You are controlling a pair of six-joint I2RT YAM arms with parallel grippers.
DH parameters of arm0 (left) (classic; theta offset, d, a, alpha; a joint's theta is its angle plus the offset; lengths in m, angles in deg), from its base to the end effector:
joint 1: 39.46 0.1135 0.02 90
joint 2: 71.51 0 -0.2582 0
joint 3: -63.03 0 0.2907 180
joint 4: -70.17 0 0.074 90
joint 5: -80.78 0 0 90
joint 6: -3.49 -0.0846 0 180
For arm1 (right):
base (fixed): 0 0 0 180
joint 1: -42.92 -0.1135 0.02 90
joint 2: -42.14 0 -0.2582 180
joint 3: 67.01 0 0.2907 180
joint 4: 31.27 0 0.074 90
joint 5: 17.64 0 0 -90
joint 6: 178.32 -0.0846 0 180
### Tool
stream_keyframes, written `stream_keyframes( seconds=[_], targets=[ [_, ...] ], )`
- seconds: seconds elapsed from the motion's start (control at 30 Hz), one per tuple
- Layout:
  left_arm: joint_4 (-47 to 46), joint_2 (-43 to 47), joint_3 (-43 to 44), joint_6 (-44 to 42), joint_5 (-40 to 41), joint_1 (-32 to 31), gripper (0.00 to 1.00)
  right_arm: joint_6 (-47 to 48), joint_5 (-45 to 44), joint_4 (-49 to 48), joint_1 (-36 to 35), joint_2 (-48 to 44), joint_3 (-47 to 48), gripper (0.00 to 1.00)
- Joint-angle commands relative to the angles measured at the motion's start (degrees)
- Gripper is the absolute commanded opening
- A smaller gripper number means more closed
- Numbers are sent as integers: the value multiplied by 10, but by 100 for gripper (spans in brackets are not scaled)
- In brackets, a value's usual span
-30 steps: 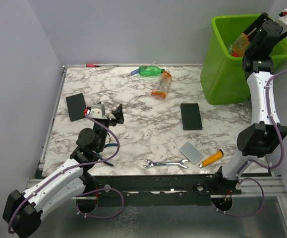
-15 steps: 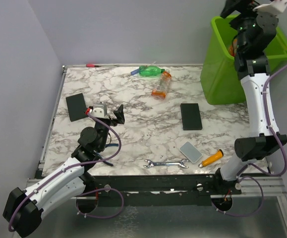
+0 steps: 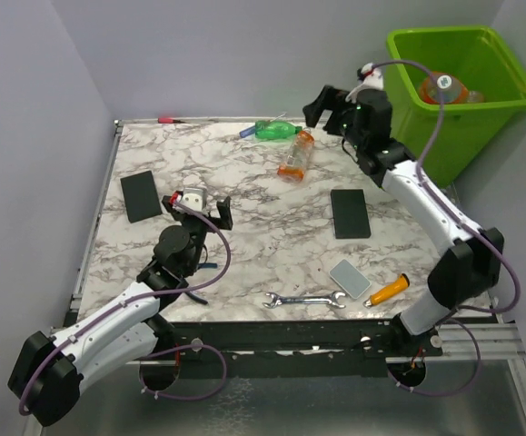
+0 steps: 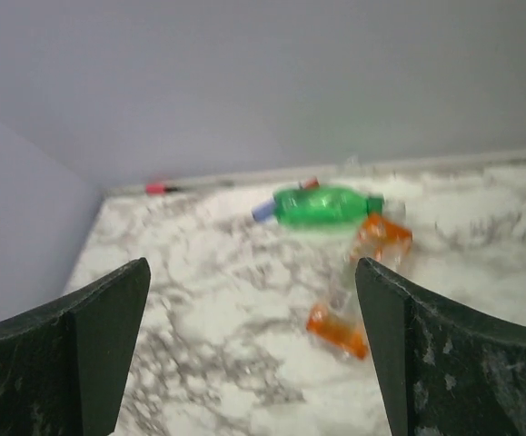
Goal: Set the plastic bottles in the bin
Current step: Pick up the plastic bottle from the corner of the board.
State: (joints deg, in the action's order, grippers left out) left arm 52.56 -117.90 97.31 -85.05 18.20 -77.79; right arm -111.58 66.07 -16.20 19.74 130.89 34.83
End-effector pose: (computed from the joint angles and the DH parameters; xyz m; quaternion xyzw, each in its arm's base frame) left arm 0.2395 -0.1397 0.2538 0.0401 0.6752 -0.0949 0.7304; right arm 0.4224 0.1708 0.4320 0.0386 0.7181 0.2373 0.6531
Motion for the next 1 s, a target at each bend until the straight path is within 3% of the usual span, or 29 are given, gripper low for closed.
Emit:
stream_keyframes(
  seconds=[0.0, 0.27, 0.53, 0.97],
  targets=[
    [33, -18, 27, 10, 8, -1, 99, -54, 36, 23, 0, 78, -46, 99],
    [52, -31, 34, -12, 29, -1, 99, -90, 8, 75, 6, 267, 68, 100],
    [55, -45, 38, -12, 28, -1, 99, -117, 13, 117, 46, 394, 163, 100],
    [55, -58, 45, -12, 11, -1, 99, -124, 88, 134, 53, 499, 243, 100]
  ],
)
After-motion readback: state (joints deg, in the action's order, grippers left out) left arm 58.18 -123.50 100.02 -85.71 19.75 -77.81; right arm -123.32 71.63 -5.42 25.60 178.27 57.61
